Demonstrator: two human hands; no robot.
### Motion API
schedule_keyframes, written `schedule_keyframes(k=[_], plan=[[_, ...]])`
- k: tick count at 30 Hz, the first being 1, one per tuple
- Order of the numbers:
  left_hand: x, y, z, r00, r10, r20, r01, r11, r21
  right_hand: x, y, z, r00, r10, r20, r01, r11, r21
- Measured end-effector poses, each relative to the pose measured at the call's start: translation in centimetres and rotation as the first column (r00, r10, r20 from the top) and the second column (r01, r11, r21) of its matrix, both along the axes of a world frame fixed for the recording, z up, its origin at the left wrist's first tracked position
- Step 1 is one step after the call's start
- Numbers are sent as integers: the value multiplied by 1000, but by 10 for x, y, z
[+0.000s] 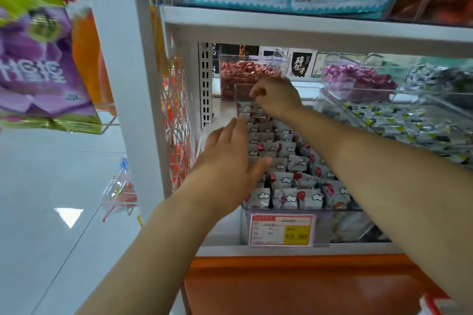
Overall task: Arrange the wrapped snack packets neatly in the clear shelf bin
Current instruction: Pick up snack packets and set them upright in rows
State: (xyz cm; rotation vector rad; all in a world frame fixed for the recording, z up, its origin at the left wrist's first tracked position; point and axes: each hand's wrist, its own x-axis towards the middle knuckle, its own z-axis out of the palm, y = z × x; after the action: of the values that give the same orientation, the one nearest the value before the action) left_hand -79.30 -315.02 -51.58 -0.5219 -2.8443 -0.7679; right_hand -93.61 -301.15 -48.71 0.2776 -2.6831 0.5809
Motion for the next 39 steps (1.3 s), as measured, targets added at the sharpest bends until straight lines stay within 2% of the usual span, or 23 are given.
schedule_keyframes(k=[4,7,9,11,12,13,17,18,20,21,23,28,30,34,37,39], plan=[[1,0,0,1000,-14,2,14,1000,12,-9,-11,-7,999,-35,9,30,944,328],[1,0,-1,1000,-19,-9,19,1000,22,-10,-17,-8,998,-57,-8,57,942,331],[1,1,-1,1000,-19,-15,19,1000,24,-8,-15,-3,999,-52,6,50,978,200],[2,1,-1,1000,-14,-20,14,999,30,-3,-10,6,999,20,43,-16,995,-103],[2,1,-1,1000,-11,-22,12,999,37,3,-7,11,998,51,32,-40,963,-268],[3,2,0,1000,-8,-23,9,999,44,10,-4,17,999,52,-6,-50,919,-390],[9,2,2,998,44,-36,-43,999,33,56,20,32,966,-101,-239,-74,775,-628],[11,3,3,994,73,-84,-72,997,10,71,28,33,960,-130,-249,-81,720,-689],[19,7,6,953,124,-276,-124,992,17,103,47,29,964,-160,-212,-75,603,-794],[24,10,8,923,140,-358,-123,990,69,121,56,24,972,-147,-183,-78,533,-842],[36,19,12,909,139,-394,-56,975,214,156,72,11,985,-109,-135,-77,421,-904],[56,41,8,992,36,-122,17,913,407,208,90,-9,998,18,-61,-63,160,-985],[58,47,7,999,-43,-14,43,844,534,217,92,-12,996,60,-64,-69,72,-995],[61,53,8,970,-178,163,-12,640,769,228,97,-17,991,126,-50,-45,-42,-998],[58,55,7,939,-240,246,-85,532,843,230,104,-20,986,164,-17,4,-122,-993],[56,56,7,927,-255,274,-120,489,864,230,107,-23,987,163,6,28,-133,-991]])
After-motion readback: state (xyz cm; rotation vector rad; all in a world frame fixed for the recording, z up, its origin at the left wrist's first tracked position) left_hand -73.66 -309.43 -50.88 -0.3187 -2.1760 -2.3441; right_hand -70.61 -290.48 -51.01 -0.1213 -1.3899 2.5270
